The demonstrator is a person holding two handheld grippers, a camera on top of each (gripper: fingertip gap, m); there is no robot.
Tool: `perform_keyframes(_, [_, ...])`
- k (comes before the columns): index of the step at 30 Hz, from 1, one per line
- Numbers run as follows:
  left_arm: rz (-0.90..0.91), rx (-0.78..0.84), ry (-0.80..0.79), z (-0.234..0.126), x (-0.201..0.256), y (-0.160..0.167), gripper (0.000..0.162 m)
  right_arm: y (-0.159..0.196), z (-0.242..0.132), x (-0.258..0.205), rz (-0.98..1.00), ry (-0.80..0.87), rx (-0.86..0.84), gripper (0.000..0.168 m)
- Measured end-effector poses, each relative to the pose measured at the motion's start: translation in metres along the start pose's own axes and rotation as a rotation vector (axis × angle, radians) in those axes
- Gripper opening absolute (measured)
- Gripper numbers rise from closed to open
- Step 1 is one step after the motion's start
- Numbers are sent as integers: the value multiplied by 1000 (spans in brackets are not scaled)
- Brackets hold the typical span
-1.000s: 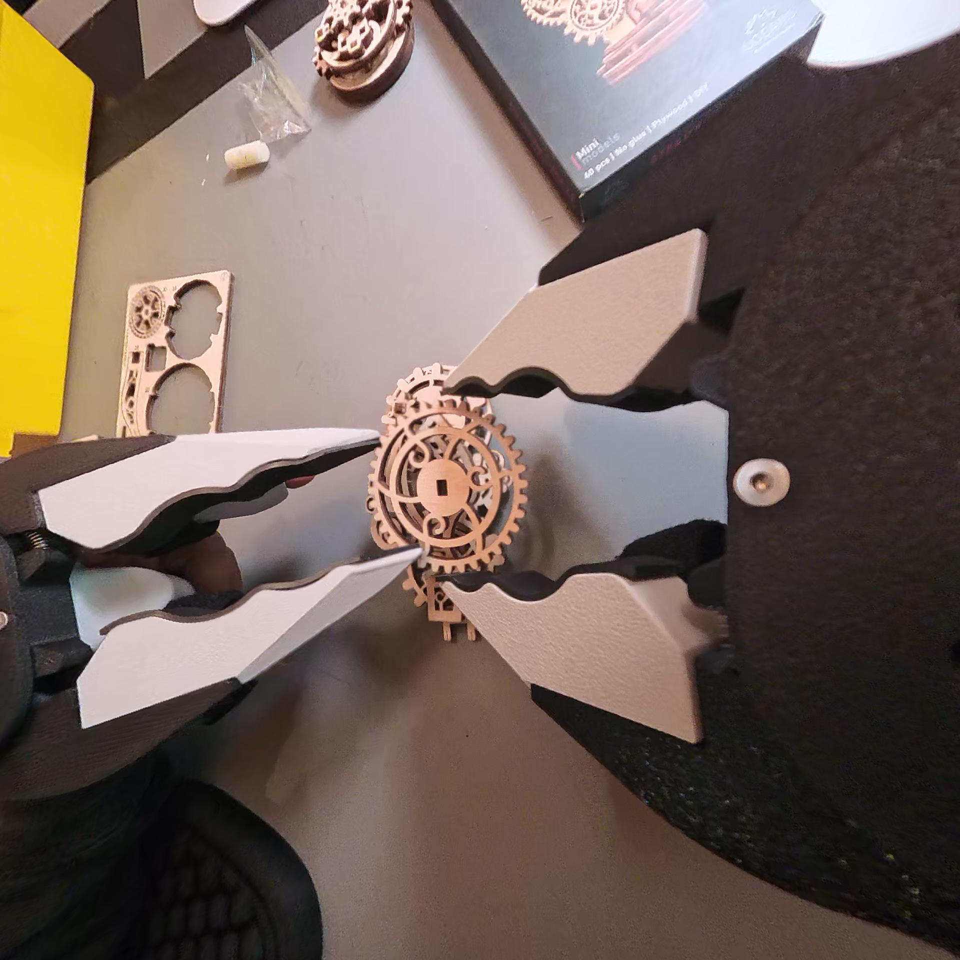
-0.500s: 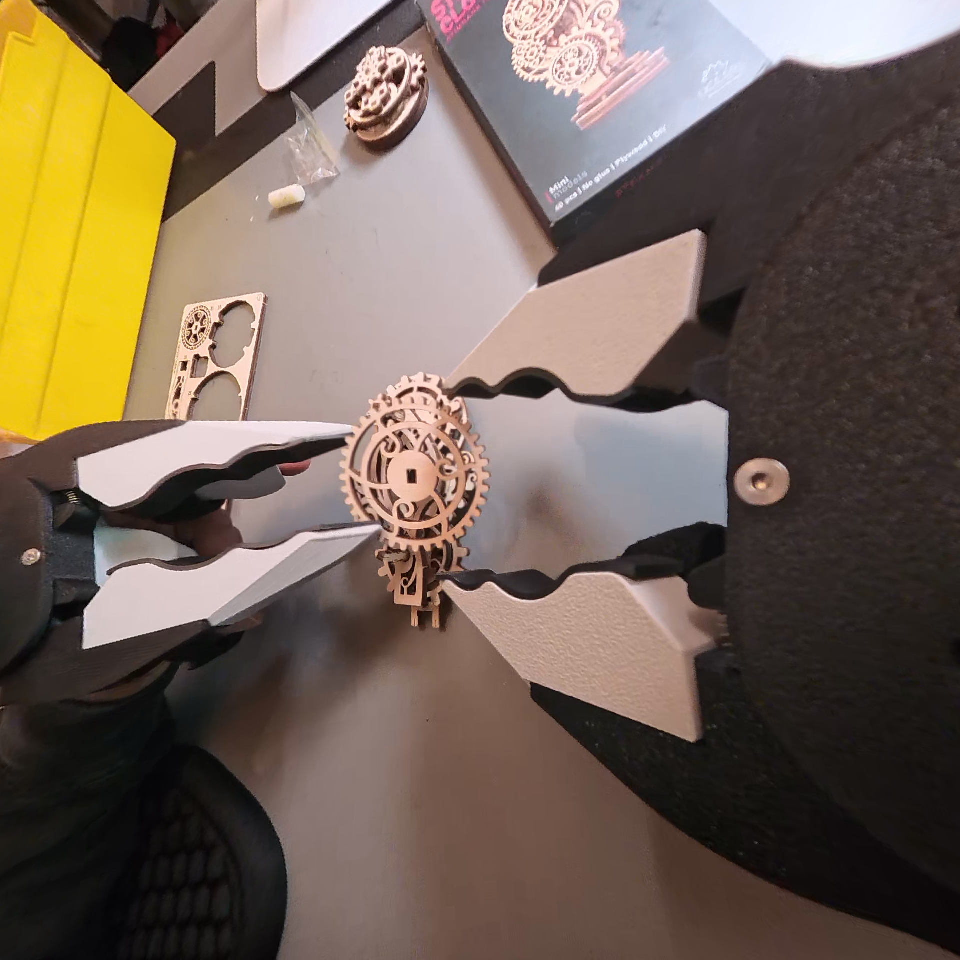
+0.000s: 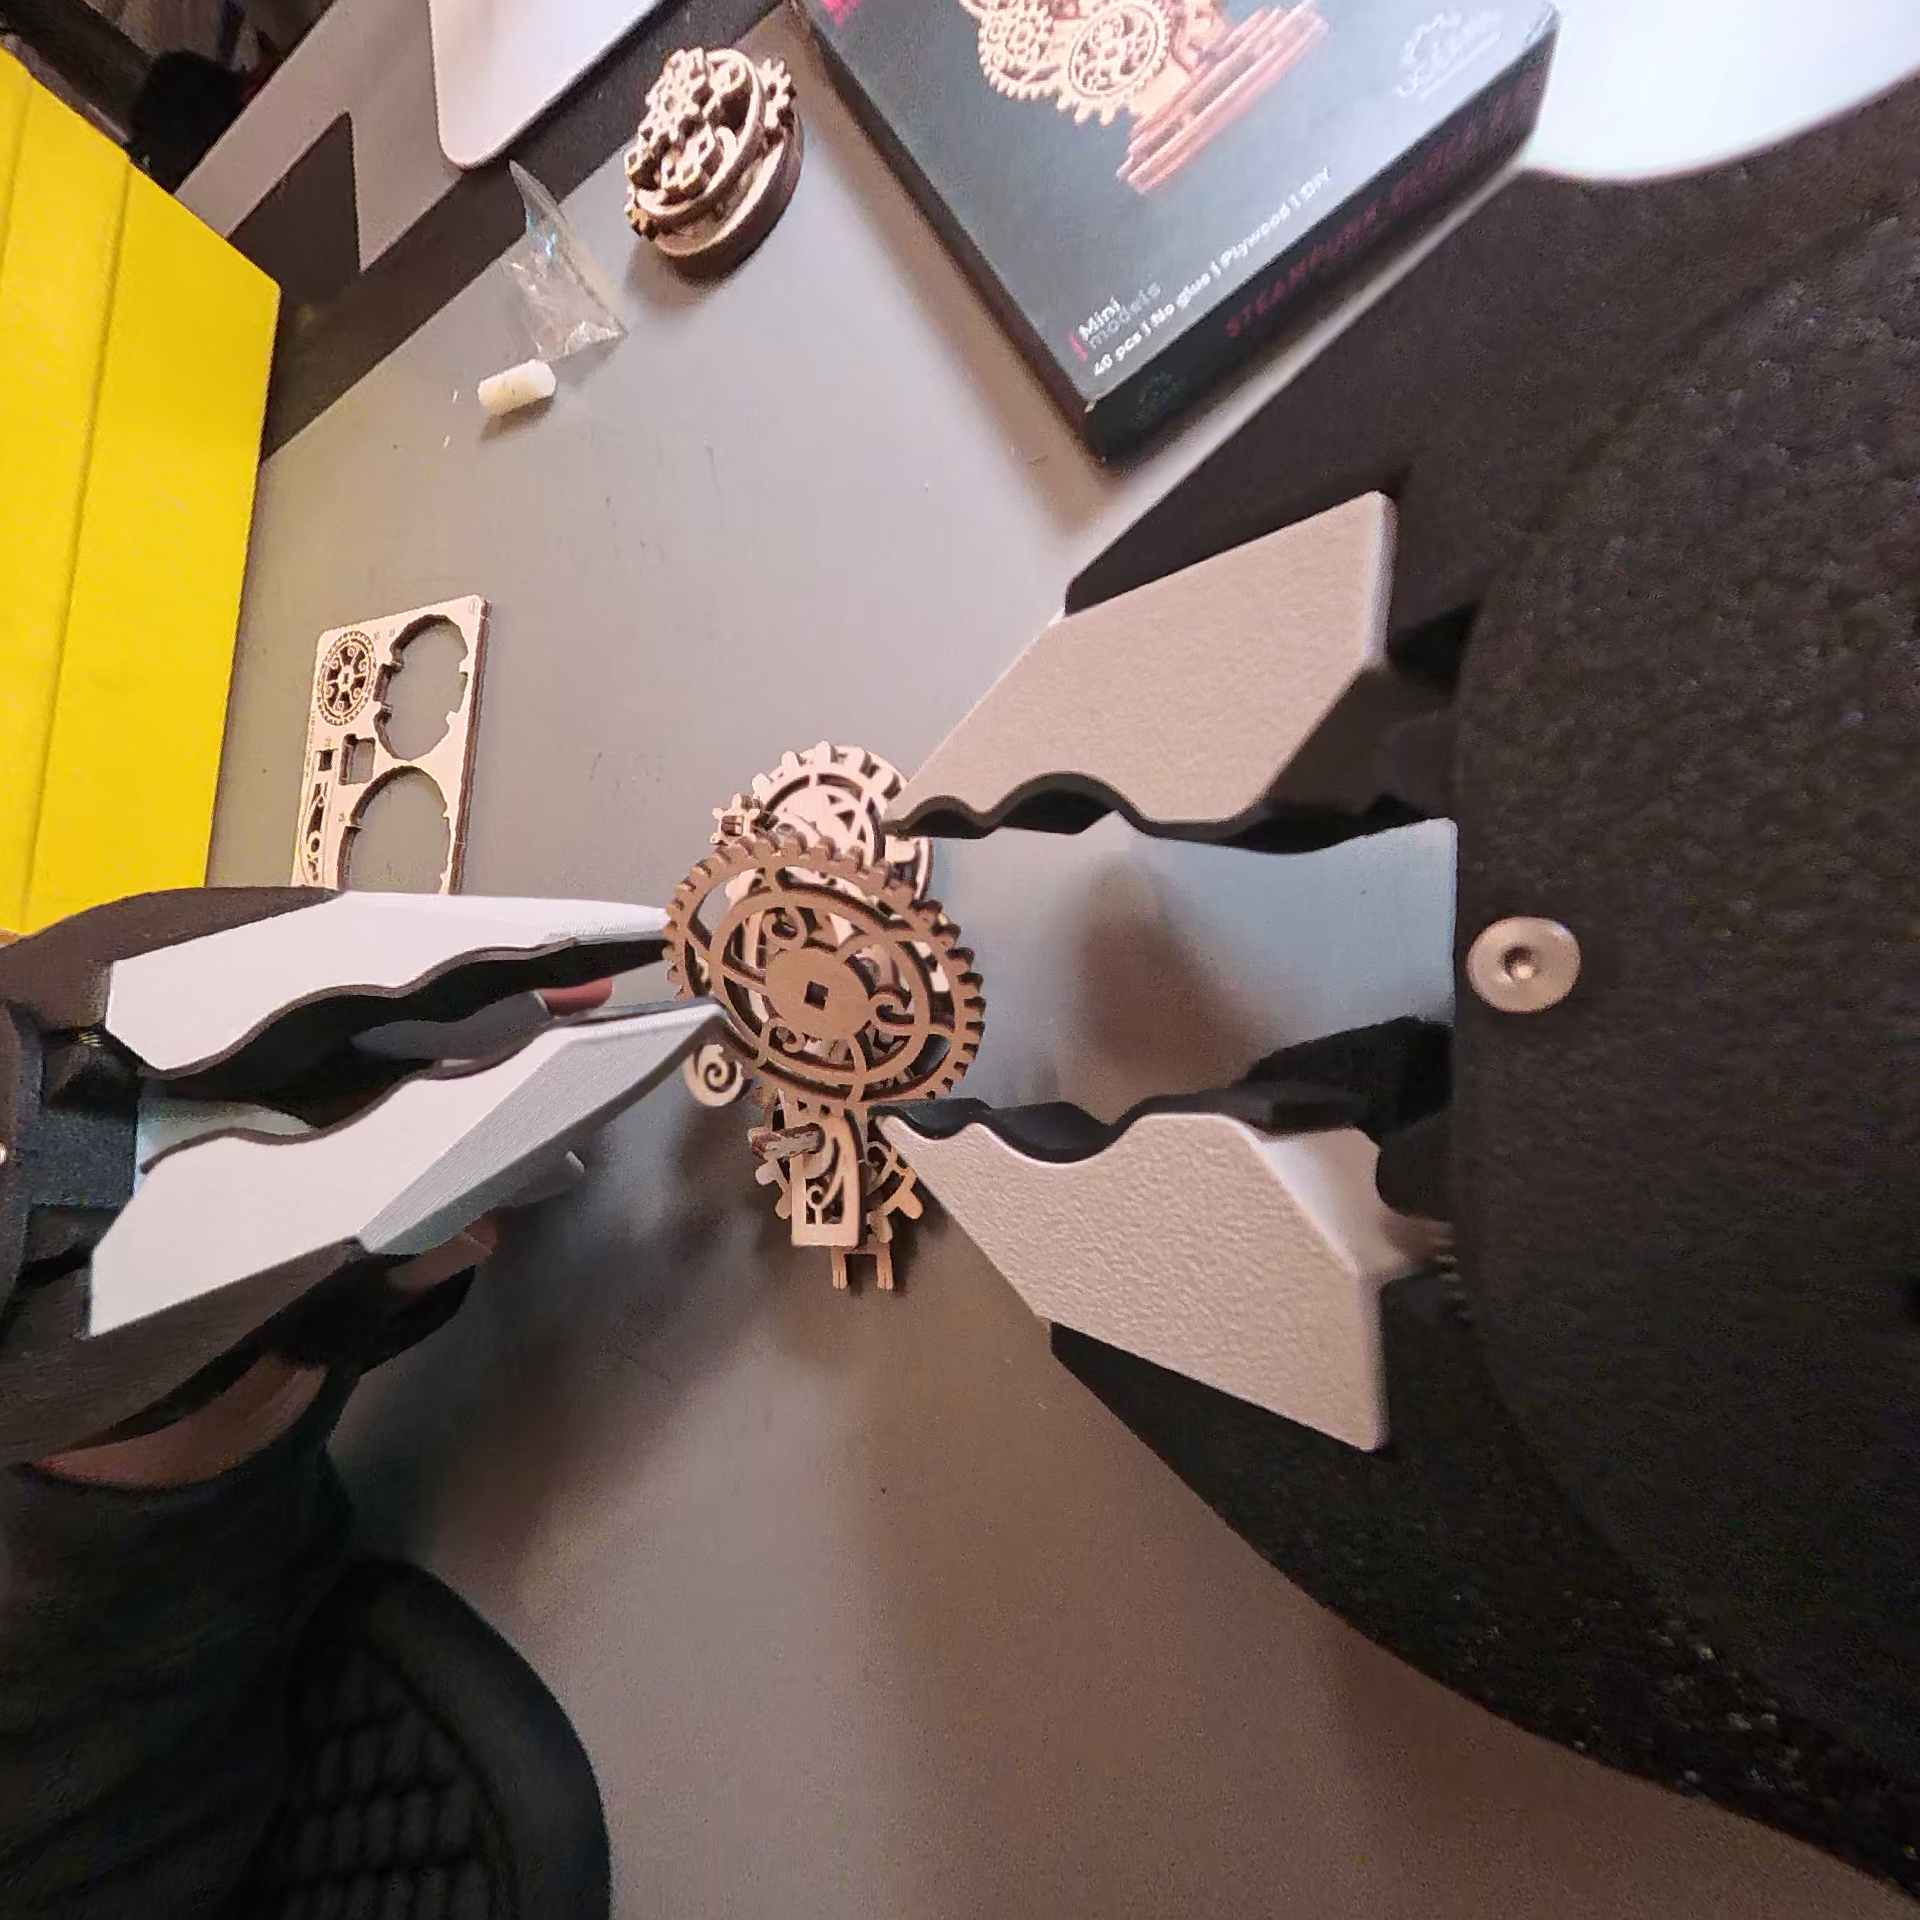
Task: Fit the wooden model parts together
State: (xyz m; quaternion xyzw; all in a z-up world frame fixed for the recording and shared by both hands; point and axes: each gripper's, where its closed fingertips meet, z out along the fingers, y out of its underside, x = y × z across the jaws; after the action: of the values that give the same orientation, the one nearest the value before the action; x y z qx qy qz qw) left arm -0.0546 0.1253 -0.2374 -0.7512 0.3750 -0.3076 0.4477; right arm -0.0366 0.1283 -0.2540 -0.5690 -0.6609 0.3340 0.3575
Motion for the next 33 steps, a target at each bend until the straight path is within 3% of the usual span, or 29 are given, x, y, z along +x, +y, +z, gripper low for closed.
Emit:
perform_keyframes(6, [-205,31,52,-3,-5,-2,5,-3,-3,4,74,-12,27,45])
perform_keyframes(15, [-507,91,113,-6,-13,-1,3,-2,-7,7,364,-126,57,11])
perform_keyframes(27, [-588,75,134,-6,-13,5,3,-15,-10,14,703,-292,132,2])
perform_keyframes(33, [-827,200,208,-14,-21,-7,2,-27,-14,23,782,-296,231,8])
